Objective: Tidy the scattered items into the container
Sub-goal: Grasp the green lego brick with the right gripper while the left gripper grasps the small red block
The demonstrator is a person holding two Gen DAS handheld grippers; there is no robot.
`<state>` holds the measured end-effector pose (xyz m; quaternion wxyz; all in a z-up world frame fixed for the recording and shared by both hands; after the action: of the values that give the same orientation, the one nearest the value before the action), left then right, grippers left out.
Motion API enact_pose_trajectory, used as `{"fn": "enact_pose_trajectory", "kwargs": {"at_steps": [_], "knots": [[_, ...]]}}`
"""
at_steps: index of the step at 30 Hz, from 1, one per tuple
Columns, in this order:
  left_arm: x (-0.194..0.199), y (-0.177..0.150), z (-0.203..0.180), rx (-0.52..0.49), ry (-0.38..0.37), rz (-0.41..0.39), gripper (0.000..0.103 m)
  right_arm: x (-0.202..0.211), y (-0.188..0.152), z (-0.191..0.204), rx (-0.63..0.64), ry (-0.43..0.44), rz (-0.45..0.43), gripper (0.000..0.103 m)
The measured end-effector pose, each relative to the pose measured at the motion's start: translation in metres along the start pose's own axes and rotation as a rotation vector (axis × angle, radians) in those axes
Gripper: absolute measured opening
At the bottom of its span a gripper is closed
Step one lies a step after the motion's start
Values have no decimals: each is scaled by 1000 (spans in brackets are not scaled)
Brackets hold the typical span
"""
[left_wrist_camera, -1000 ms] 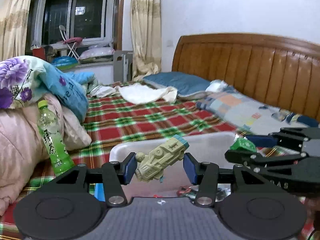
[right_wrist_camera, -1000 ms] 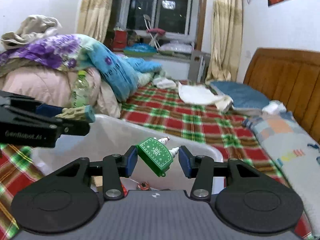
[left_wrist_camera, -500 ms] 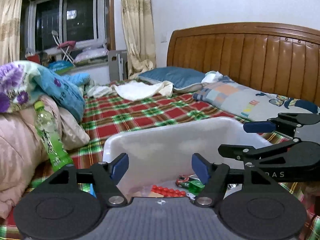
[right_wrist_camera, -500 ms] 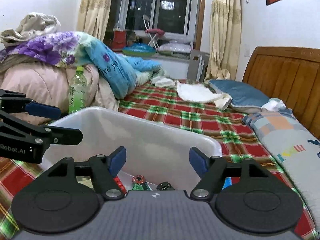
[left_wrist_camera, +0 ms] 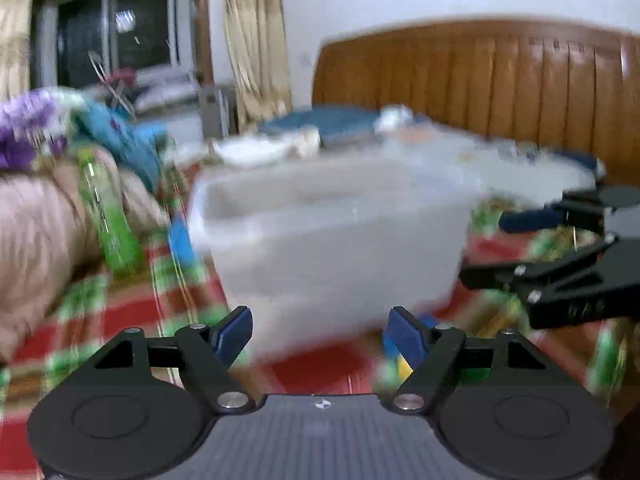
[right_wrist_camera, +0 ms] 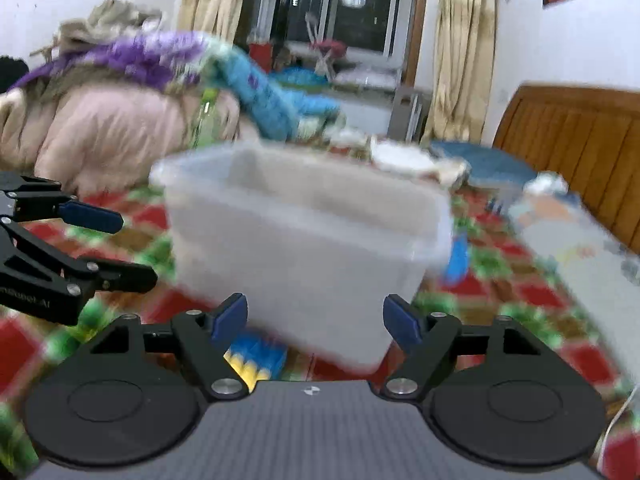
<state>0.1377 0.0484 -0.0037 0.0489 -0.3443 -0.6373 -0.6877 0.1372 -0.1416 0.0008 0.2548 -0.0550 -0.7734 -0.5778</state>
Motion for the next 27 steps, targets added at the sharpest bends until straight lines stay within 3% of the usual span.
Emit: {"fn": "enact_pose_trajectory", "kwargs": {"at_steps": [4, 9, 12, 13, 14, 15, 18, 19, 21, 27], "knots": [[-14, -18, 0, 20, -54, 59, 78, -11, -31, 15, 18, 9, 89, 74], [-28, -27, -2, 16, -68, 82, 78, -22, -51, 28, 64, 31, 119, 66], [-34, -29, -4, 56, -94, 72, 78, -27, -56, 27, 49, 39, 125, 54], [-35, -30, -4, 68, -105, 65, 78, -28, -55, 26, 37, 37, 129, 48], [-38, -30, -6, 74, -111, 59, 77, -28, -54, 25, 28, 35, 130, 35], [-40, -30, -6, 76, -113, 51, 74, -27, -53, 25, 27, 33, 127, 29], [-50, -30, -6, 94, -105, 63, 59, -23, -53, 26, 48, 17, 111, 28], [-52, -30, -5, 103, -96, 73, 43, -21, -55, 27, 51, 13, 107, 28], [-53, -32, -4, 110, -87, 95, 22, -20, -58, 27, 56, 10, 101, 28], [-33, -29, -11, 30, -74, 79, 22, -13, -52, 22, 24, 17, 78, 28]]}}
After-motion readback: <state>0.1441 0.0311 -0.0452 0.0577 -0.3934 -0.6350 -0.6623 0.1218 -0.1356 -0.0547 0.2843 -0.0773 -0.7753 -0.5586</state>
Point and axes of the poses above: each gripper's, at about its wrist camera, not at the fingertips, and x roughly against the way its jaws point, z to its left, y to its top, the point moved 1 cm from there along -x, roughly the way its jaws point, and after that the axes turned 10 degrees about -y, right-handed, at the moved point
